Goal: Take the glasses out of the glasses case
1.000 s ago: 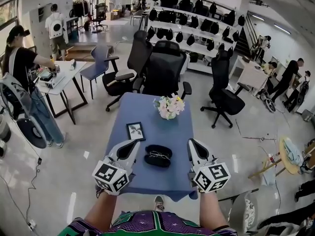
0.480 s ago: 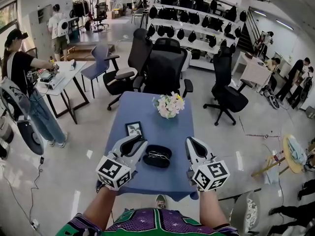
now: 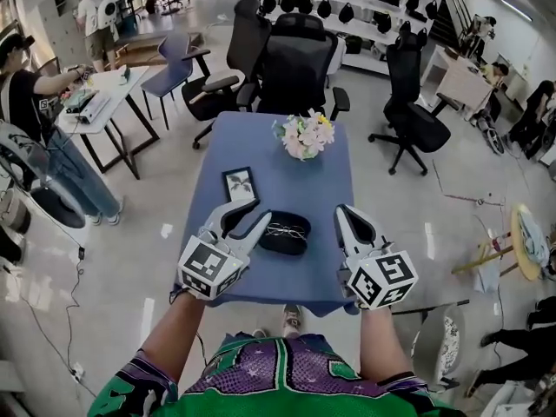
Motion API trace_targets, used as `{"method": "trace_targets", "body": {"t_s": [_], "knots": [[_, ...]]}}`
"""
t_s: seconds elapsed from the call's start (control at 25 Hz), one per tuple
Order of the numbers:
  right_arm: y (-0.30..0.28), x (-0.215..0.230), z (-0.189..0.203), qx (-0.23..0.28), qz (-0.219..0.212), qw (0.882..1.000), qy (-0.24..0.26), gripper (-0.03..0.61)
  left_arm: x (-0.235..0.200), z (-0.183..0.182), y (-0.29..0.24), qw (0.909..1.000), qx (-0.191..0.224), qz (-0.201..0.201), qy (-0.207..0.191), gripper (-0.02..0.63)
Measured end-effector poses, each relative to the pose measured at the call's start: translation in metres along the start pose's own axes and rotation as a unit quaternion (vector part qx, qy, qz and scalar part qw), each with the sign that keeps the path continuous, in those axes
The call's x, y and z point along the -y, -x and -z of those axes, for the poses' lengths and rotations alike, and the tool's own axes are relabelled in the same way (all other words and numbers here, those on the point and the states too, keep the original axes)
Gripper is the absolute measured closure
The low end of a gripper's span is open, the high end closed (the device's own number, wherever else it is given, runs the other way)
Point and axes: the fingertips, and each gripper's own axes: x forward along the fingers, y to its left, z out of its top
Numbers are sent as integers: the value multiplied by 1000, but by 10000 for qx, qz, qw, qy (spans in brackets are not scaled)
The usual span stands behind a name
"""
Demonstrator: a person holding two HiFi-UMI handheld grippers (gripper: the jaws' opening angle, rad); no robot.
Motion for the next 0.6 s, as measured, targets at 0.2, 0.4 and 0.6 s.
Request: {"method": "trace_targets", "body": {"t_s": [0.2,0.4,0.6], "knots": [[-13,8,14,-167,-12,9998,-93,577,3,32,-19,9983,-450,213,-314,507],[-25,17,26,-306,-40,9994,-156,577,8,73,-38,9939,-898,375,-516,507],[-30,25,34,-407,-27,9990,-207,577,6,111,-50,9874,-1285,489,-784,508]]}}
